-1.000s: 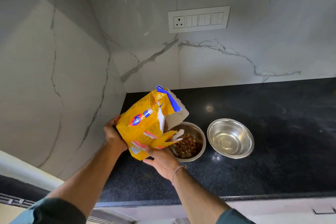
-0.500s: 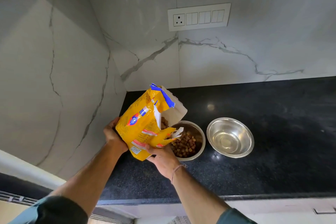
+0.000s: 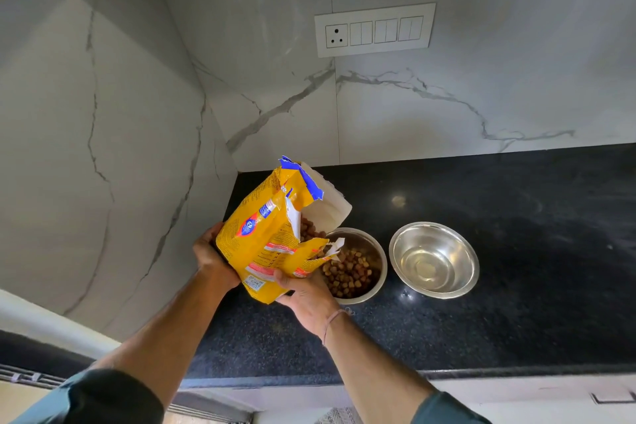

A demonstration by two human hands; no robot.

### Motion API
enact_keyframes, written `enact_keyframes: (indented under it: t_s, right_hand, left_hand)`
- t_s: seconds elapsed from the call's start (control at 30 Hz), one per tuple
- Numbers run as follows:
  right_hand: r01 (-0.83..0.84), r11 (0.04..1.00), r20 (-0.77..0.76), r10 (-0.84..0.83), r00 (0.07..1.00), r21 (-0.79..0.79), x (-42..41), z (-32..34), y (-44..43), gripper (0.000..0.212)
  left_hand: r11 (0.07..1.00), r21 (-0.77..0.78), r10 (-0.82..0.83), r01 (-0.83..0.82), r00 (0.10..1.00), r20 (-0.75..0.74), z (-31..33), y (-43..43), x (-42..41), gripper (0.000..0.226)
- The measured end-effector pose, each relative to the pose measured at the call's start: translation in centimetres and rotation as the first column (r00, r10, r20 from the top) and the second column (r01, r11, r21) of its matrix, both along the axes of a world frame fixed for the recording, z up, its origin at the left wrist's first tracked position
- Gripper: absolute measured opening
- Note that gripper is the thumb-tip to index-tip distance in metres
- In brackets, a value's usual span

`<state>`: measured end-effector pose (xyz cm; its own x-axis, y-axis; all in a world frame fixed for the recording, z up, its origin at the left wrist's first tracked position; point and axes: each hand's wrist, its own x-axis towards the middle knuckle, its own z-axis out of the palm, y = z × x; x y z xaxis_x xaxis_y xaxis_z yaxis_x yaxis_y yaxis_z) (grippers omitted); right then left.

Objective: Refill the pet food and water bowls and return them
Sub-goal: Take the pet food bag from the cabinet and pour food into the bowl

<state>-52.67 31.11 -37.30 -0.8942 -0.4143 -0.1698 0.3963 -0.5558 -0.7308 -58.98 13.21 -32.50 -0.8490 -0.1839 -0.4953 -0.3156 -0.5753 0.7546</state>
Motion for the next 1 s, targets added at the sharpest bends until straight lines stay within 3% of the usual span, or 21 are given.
enact_keyframes:
  t_s: [0.57, 0.7, 0.87, 1.0]
  right_hand:
    - [-0.012, 1.0, 0.011, 0.012, 1.0, 0.014, -0.41, 0.17, 0.16, 0.077]
    - [-0.029, 0.999, -0.016, 0.029, 0.999, 0.044, -0.42, 0.33, 0.09, 0.066]
    - [-0.008, 1.0, 0.028, 0.008, 1.0, -0.002, -0.42, 0.13, 0.04, 0.079]
    - [-0.009, 1.0, 0.025, 0.009, 1.0, -0.005, -0.39, 0.26, 0.06, 0.076]
  left_hand:
    - [0.999, 0.024, -0.032, 0.032, 0.999, -0.015, -0.55, -0.63, -0.6, 0.049]
    - [0.998, 0.031, -0.045, 0.046, 0.999, -0.01, -0.62, -0.87, -0.63, 0.045]
    - [0.999, 0.013, -0.043, 0.043, 0.999, 0.015, -0.66, -1.0, -0.74, 0.042]
    - [0.999, 0.017, -0.039, 0.039, 0.999, 0.011, -0.67, -0.99, -0.92, 0.043]
